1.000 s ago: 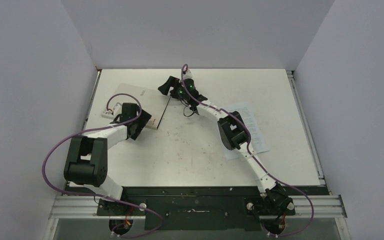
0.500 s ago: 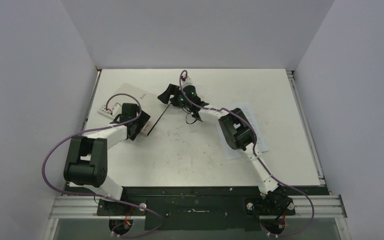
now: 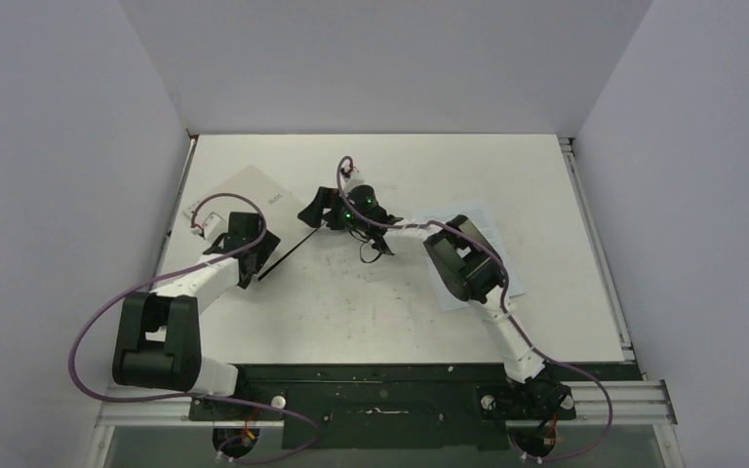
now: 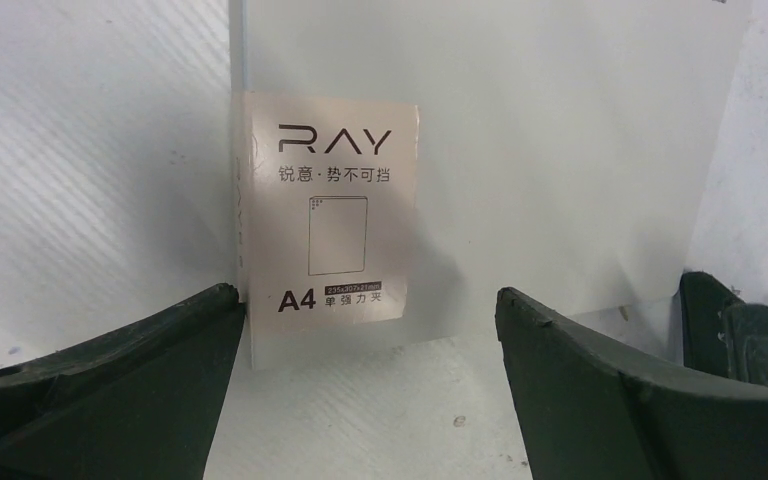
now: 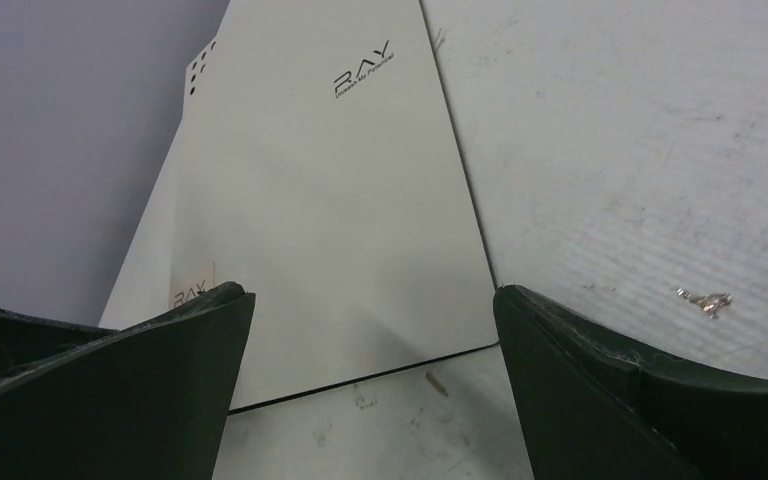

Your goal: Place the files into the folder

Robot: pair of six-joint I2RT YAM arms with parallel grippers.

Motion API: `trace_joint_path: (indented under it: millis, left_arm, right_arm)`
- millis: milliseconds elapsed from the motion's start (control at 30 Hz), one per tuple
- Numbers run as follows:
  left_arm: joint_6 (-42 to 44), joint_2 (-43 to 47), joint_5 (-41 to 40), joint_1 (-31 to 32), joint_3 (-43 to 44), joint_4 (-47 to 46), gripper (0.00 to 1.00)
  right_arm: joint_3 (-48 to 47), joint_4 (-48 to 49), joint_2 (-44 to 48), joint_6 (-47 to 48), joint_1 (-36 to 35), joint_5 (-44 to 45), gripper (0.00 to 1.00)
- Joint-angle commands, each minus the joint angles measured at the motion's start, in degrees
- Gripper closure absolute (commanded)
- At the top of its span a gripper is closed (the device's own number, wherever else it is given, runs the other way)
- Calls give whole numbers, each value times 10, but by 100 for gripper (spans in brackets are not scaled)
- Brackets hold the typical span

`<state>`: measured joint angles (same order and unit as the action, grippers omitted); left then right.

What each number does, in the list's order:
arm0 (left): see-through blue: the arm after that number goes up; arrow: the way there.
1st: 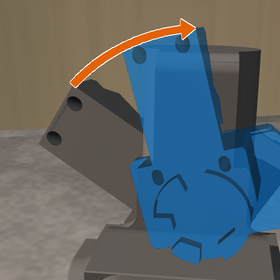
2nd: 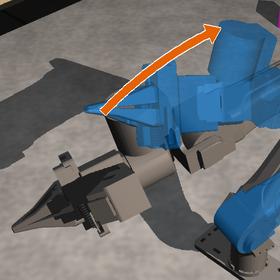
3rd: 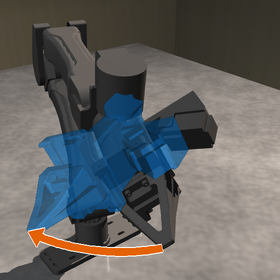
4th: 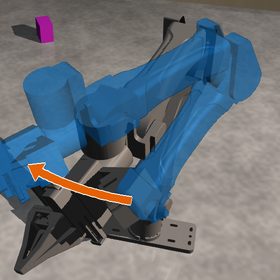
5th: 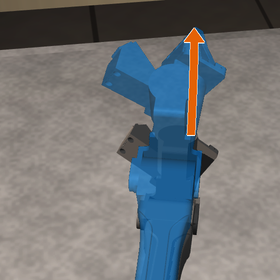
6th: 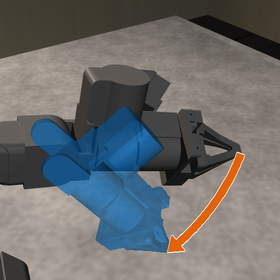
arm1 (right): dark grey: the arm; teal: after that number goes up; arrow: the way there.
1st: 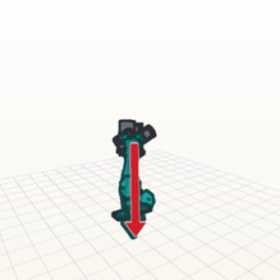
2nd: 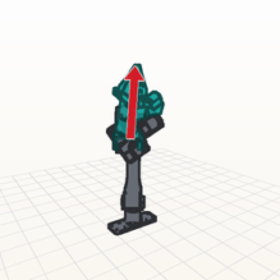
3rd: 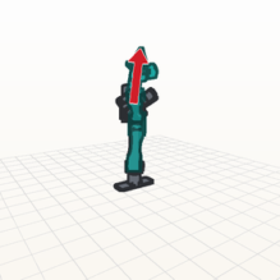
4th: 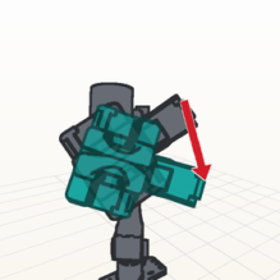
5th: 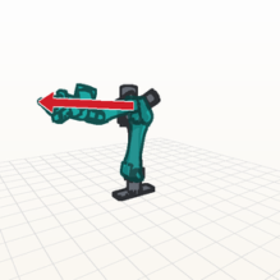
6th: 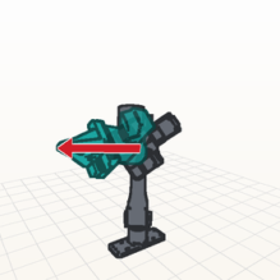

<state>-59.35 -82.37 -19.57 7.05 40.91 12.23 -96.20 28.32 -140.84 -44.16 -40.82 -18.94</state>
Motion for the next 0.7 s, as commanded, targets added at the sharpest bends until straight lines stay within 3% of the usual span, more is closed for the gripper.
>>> trace_joint_path:
  millis: [0, 167, 367, 667]
  left_arm:
    - [13, 30, -18, -5, -7, 15, 4]
    - [33, 41, -8, -6, -21, 19, 3]
    - [66, 43, 24, 0, -31, 21, 1]
    - [117, 31, 54, 65, -20, 32, 0]
  right_arm:
    - [62, -30, 36, 14, -32, -8, 3]
    - [123, -18, 71, 21, -49, 9, 1]
    - [208, 7, 117, 23, -63, 28, 6]
    - [337, 16, 195, 38, -78, 65, 10]
